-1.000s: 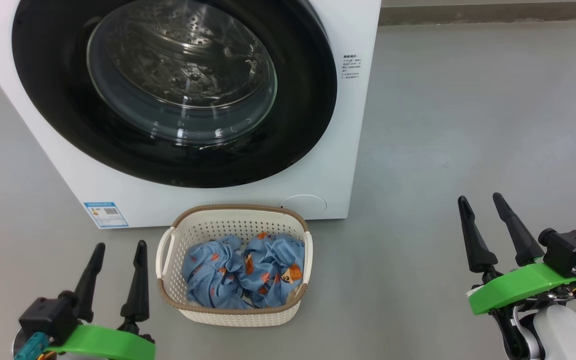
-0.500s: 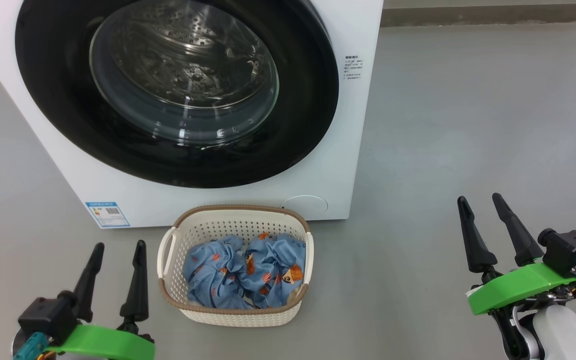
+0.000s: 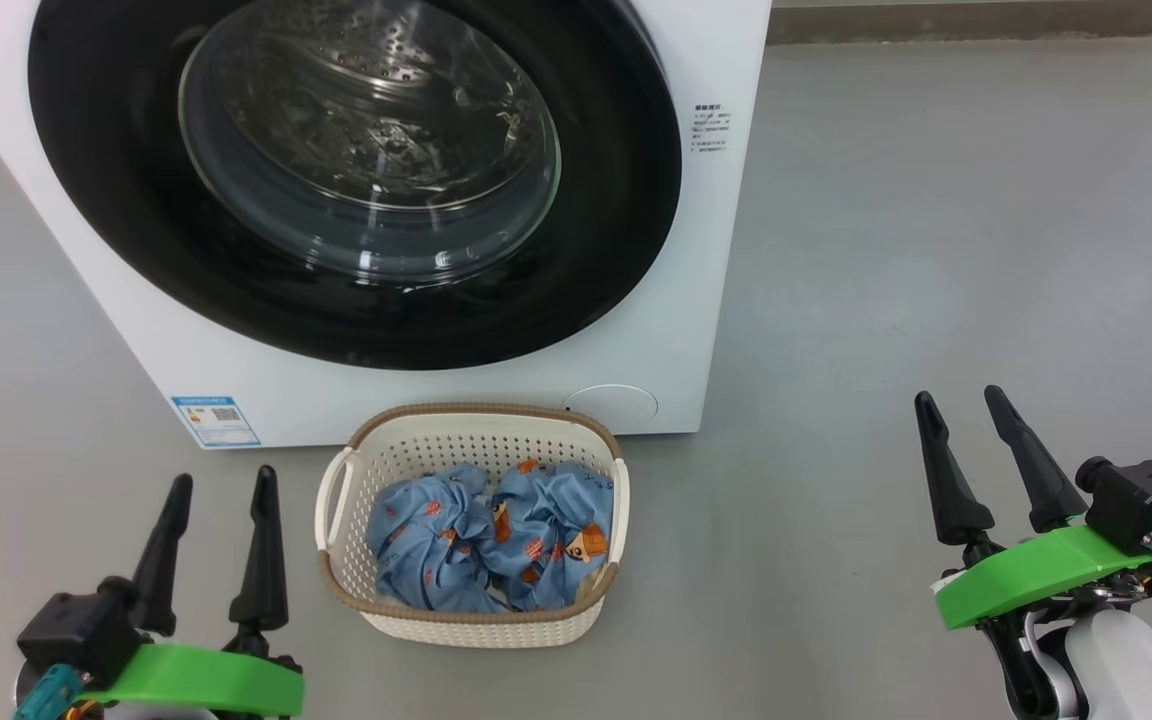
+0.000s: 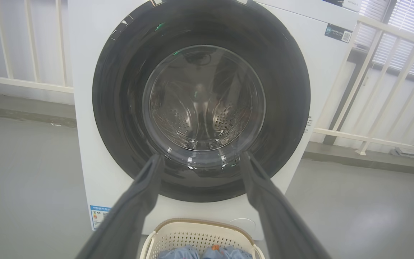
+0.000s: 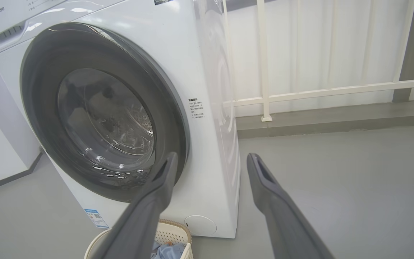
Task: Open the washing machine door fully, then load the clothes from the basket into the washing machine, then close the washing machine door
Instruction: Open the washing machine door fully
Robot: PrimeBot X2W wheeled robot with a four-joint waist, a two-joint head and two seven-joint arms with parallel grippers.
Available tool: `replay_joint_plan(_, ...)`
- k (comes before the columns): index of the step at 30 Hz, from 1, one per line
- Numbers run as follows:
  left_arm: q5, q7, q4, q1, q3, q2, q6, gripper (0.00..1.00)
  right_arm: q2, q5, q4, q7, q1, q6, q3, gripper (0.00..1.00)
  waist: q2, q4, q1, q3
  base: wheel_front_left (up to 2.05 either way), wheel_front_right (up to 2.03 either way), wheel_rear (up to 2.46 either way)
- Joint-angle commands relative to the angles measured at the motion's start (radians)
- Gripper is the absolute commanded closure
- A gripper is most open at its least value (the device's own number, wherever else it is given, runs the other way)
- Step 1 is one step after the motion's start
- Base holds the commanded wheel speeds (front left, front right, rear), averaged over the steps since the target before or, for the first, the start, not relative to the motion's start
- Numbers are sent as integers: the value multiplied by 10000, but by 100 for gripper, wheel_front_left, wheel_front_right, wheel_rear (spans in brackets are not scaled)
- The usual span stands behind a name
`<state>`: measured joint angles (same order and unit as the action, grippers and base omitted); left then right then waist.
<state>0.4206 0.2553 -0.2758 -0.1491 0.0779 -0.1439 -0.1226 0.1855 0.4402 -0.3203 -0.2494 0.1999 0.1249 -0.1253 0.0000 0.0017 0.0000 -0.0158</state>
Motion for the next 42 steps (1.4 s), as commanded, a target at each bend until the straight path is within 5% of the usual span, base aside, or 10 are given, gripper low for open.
replay_joint_plan(1,-128,64,302,-371,-378,-161,3,0,50,-18,246,-124,344,58,-146,0,0,5,0,-17,0,0,0)
replay_joint_plan(19,-264,64,113,-591,-308,-241,-57,0,453,157,33,-124,1046,58,-12,0,0,94,0,-528,0,0,0)
replay_joint_plan(21,-273,64,136,-641,-299,-275,-61,0,550,224,-11,-124,1244,58,50,47,0,139,0,-643,0,0,0)
replay_joint_plan(23,-279,64,181,-694,-287,-306,-65,0,638,319,-54,-124,1448,58,129,62,0,199,0,-751,0,0,0)
replay_joint_plan(26,-269,64,250,-795,-245,-342,-70,0,772,464,-82,-124,1778,58,303,100,0,331,0,-937,0,0,0)
replay_joint_plan(34,-196,64,394,-998,-122,-464,-77,0,1302,943,-368,-120,2884,58,139,100,0,716,0,-1524,0,0,0)
replay_joint_plan(42,7,64,604,-1253,35,-574,-79,0,1710,3353,-247,289,4307,58,-149,100,0,1091,0,-2127,0,0,0)
